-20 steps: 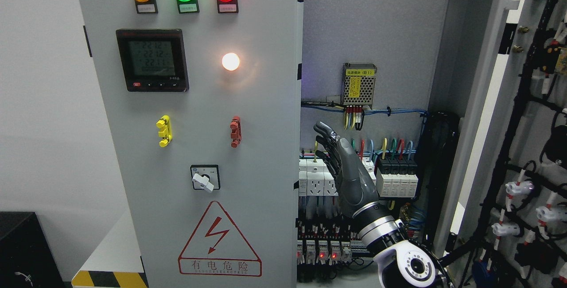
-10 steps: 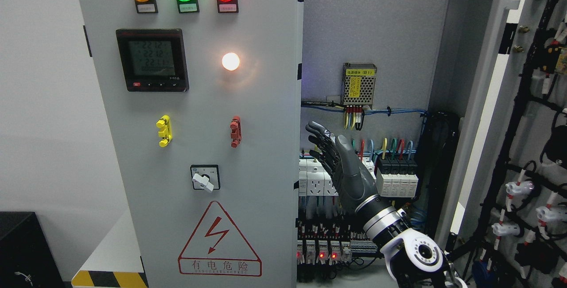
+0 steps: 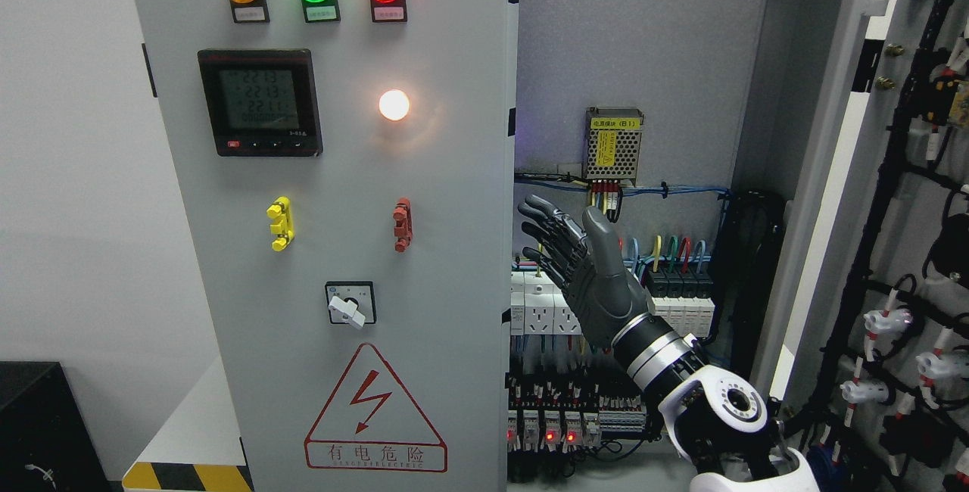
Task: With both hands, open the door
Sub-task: 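Raise the right hand into the cabinet toward the closed door's inner edge, then hook the right hand behind the closed door's edge and pull it outward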
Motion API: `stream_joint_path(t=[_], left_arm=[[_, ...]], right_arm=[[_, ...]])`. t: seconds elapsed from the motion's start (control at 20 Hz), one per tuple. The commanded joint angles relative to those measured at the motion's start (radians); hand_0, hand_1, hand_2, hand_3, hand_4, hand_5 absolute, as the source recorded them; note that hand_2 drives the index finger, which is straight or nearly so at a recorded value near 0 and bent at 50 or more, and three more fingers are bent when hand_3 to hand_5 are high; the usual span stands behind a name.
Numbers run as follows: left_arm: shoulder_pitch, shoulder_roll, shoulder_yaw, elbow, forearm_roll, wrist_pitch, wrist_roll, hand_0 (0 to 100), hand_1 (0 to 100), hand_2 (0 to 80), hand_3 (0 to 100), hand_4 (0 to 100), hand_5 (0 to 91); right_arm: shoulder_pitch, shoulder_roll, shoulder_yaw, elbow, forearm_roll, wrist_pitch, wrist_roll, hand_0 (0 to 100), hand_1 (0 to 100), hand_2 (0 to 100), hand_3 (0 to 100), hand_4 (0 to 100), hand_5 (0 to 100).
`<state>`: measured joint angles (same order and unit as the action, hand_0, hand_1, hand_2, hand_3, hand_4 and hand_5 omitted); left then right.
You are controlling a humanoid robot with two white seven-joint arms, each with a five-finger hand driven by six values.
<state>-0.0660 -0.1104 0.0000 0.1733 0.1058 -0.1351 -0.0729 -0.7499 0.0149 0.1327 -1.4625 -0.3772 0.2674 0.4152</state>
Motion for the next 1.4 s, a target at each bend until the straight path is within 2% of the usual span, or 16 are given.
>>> stream_joint_path(t=[0.0,0.15,0.45,0.6,1.05,1.2,1.35], left_arm=[[0.000,0.000,0.012,0.000,0.000,0.000,-0.001,0,0,0.0,0,0,0.0],[0.000,0.000,0.012,0.000,0.000,0.000,-0.001,0,0,0.0,0,0,0.0],[0.000,0.000,0.012,0.000,0.000,0.000,-0.001,0,0,0.0,0,0,0.0],[0.000,0.000,0.012,0.000,0.000,0.000,0.001,0,0,0.0,0,0,0.0],[0.000,0.000,0.012,0.000,0.000,0.000,-0.001,0,0,0.0,0,0,0.0],[0.000,0.000,0.012,0.000,0.000,0.000,0.001,0,0,0.0,0,0,0.0],[0.000,0.000,0.012,0.000,0.000,0.000,0.001,0,0,0.0,0,0,0.0]], right_arm=[[-0.020,0.010,-0.005,0.051,-0.019,0.004,0.030,0,0,0,0,0,0],[-0.026,0.010,-0.005,0.074,-0.037,0.004,0.045,0,0,0,0,0,0],[-0.048,0.010,-0.005,0.119,-0.046,0.004,0.126,0,0,0,0,0,0],[-0.048,0.011,-0.005,0.119,-0.046,0.019,0.184,0,0,0,0,0,0],[-0.060,0.007,-0.007,0.122,-0.048,0.021,0.209,0,0,0,0,0,0],[-0.060,0.007,-0.005,0.114,-0.066,0.021,0.252,0,0,0,0,0,0],[-0.062,0.007,-0.007,0.113,-0.068,0.021,0.260,0,0,0,0,0,0]])
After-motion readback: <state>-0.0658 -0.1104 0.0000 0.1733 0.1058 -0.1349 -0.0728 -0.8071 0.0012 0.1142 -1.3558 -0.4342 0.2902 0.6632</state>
